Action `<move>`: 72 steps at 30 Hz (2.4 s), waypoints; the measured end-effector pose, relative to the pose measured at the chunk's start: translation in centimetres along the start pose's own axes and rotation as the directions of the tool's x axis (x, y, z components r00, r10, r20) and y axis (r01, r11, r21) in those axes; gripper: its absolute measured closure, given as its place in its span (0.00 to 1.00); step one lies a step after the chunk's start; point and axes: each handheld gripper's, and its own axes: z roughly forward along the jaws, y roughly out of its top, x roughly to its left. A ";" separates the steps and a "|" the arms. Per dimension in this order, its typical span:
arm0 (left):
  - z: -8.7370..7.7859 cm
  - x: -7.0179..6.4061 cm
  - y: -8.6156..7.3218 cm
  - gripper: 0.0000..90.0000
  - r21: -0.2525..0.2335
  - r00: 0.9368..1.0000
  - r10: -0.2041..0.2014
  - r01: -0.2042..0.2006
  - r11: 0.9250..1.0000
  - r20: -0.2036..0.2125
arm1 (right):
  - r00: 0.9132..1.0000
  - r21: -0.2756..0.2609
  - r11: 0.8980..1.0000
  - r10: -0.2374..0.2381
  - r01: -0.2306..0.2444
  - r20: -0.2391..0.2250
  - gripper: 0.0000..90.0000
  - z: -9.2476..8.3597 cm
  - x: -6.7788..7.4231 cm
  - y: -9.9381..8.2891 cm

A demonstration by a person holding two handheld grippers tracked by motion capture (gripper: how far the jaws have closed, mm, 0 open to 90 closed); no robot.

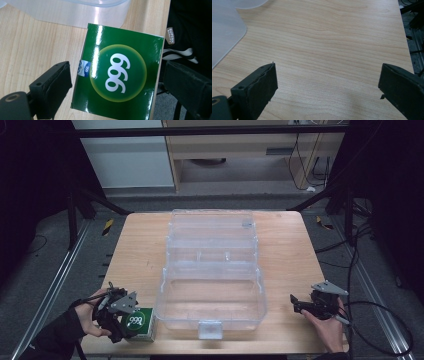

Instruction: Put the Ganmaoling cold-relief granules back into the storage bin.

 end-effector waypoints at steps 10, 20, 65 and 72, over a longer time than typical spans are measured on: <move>0.9 0.2 0.1 0.08 0.019 1.000 0.005 -0.005 1.000 0.016 | 1.000 0.005 1.000 -0.001 0.001 -0.004 0.03 0.1 0.0 0.0; 2.0 0.4 -0.2 0.07 0.037 0.999 0.016 -0.018 0.999 0.038 | 1.000 0.009 1.000 -0.009 0.009 -0.006 0.03 0.1 0.1 0.0; 0.2 0.5 0.0 0.16 0.014 0.999 -0.004 0.003 1.000 0.052 | 1.000 0.019 1.000 -0.002 0.003 -0.012 0.03 0.2 0.1 0.0; -1.4 0.7 -0.3 0.16 -0.002 1.000 -0.013 0.013 1.000 0.023 | 1.000 0.017 1.000 -0.003 0.003 -0.012 0.03 0.2 0.1 0.0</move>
